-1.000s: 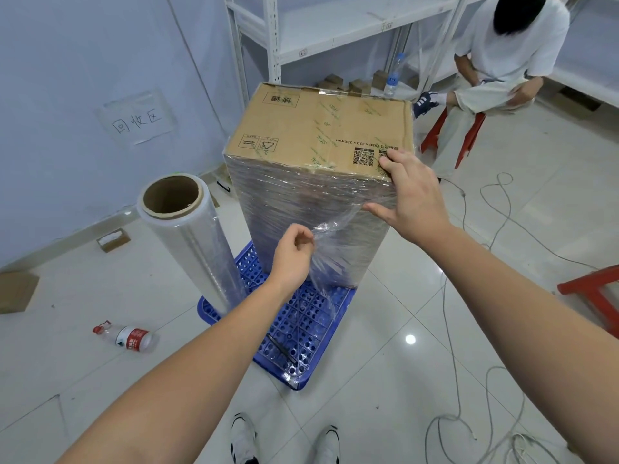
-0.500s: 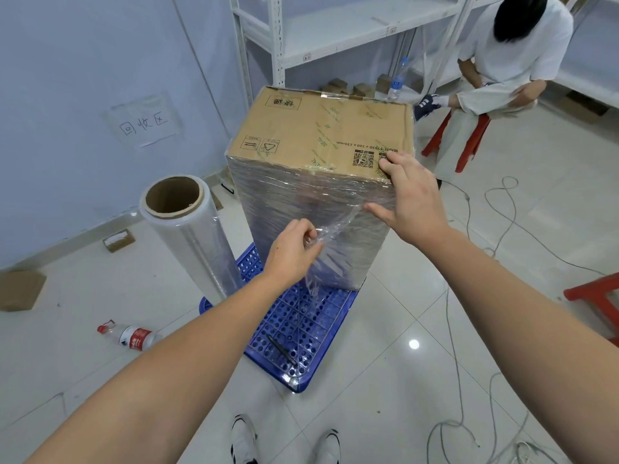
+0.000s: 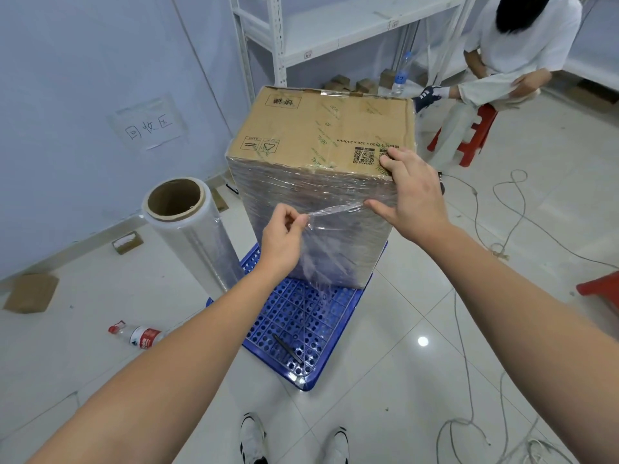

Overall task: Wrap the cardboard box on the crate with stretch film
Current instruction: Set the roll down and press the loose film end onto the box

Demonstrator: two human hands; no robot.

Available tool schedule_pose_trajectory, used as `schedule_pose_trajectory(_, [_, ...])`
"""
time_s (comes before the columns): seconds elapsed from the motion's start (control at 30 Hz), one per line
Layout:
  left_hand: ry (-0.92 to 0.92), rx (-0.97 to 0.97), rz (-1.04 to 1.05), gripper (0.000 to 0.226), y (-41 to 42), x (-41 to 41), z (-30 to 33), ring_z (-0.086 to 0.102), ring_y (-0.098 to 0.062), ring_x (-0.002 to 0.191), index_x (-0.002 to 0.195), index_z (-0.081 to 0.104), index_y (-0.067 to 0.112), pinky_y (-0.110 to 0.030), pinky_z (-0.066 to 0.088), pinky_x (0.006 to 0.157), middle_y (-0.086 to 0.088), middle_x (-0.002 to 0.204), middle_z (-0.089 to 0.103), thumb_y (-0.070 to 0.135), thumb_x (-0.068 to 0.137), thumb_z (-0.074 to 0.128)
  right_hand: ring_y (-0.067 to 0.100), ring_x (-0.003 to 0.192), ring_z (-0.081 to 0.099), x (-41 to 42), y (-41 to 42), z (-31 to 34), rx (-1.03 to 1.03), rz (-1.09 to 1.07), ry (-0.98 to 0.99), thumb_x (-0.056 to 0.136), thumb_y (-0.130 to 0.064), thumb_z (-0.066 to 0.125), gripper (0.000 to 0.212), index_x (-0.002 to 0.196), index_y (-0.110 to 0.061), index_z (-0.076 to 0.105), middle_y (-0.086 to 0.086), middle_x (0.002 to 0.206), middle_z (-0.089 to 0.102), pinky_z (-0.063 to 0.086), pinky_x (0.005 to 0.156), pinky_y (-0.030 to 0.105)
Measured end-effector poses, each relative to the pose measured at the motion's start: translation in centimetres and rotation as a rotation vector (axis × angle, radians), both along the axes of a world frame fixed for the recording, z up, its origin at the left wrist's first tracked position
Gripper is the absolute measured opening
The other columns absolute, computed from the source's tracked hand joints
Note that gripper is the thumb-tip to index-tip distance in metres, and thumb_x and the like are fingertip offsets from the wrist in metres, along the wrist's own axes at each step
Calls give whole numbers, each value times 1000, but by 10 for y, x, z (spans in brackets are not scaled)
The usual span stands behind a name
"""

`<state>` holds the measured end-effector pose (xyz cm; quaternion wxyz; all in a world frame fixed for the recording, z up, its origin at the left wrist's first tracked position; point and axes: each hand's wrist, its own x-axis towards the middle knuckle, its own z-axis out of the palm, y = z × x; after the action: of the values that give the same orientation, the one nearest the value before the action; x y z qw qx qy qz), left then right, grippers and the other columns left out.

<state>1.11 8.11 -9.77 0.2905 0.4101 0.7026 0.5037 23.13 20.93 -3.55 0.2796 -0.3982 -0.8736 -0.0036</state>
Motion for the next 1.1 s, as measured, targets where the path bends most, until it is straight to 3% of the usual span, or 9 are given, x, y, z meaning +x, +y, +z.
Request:
schedule_pose_trajectory(0.17, [-62, -8, 22, 29, 7, 4, 10, 65, -27, 86, 88, 51, 34, -45, 53, 83, 1, 87, 68, 10, 103, 52, 28, 140, 36, 1, 0, -1, 10, 0, 16, 74, -44, 81, 78, 138, -11, 49, 8, 147, 45, 30, 112, 47])
schedule_pose_trajectory(0.27, [3, -55, -50, 39, 8, 5, 14, 61, -20, 82, 83, 57, 35, -42, 51, 78, 4, 87, 65, 2, 100, 45, 27, 139, 36, 0, -1, -1, 14, -3, 15, 75, -44, 81, 78, 138, -11, 49, 8, 147, 46, 29, 112, 46])
schedule_pose_trajectory(0.4, [-8, -113, -89, 13, 9, 14, 22, 46, -13, 71, 93, 59, 18, -30, 39, 67, 5, 84, 55, 28, 97, 66, 28, 139, 36, 1, -1, -1, 10, 0, 21, 72, -45, 83, 82, 138, -11, 49, 8, 147, 45, 30, 112, 48])
schedule_pose_trajectory(0.5, [117, -99, -112, 41, 11, 17, 22, 44, -11, 67, 101, 55, 21, -31, 40, 65, 6, 79, 50, 40, 82, 85, 27, 141, 34, 3, 0, 2, -30, 3, -22, 62, -50, 87, 98, 142, -12, 45, 7, 150, 42, 30, 114, 50])
schedule_pose_trajectory(0.63, [223, -44, -180, 12, 13, 13, 23, 52, -10, 66, 97, 71, 31, -35, 48, 70, 7, 72, 59, 38, 90, 78, 26, 144, 28, 6, 0, 9, -71, -8, -102, 57, -47, 90, 110, 148, -14, 38, 6, 154, 35, 24, 117, 48])
schedule_pose_trajectory(0.73, [275, -21, -219, 11, 11, 4, 26, 63, -14, 75, 92, 79, 29, -40, 53, 78, 5, 80, 68, 38, 95, 72, 26, 144, 29, 5, 0, 8, -57, -11, -106, 57, -46, 91, 110, 148, -14, 38, 6, 154, 36, 24, 118, 46])
schedule_pose_trajectory(0.87, [374, 17, -209, 17, 6, -7, 26, 64, -11, 77, 102, 80, 29, -29, 49, 77, 7, 78, 65, 33, 102, 64, 27, 143, 30, 5, 2, 5, -38, -8, -100, 59, -43, 91, 107, 147, -13, 39, 6, 153, 37, 25, 117, 46])
schedule_pose_trajectory(1.0, [372, 42, -108, 14, 7, -13, 35, 59, 1, 78, 90, 74, 30, -9, 38, 72, 15, 79, 63, 23, 100, 66, 27, 144, 29, 6, 2, 5, -27, -3, -110, 61, -41, 91, 105, 147, -14, 38, 6, 154, 36, 26, 117, 46])
schedule_pose_trajectory(1.1, [361, -10, -188, 11, 7, -12, 39, 56, 3, 76, 95, 72, 27, -10, 38, 71, 19, 81, 61, 20, 101, 65, 27, 143, 30, 5, 2, 4, -23, -7, -104, 62, -39, 91, 103, 147, -14, 38, 6, 153, 36, 26, 117, 46])
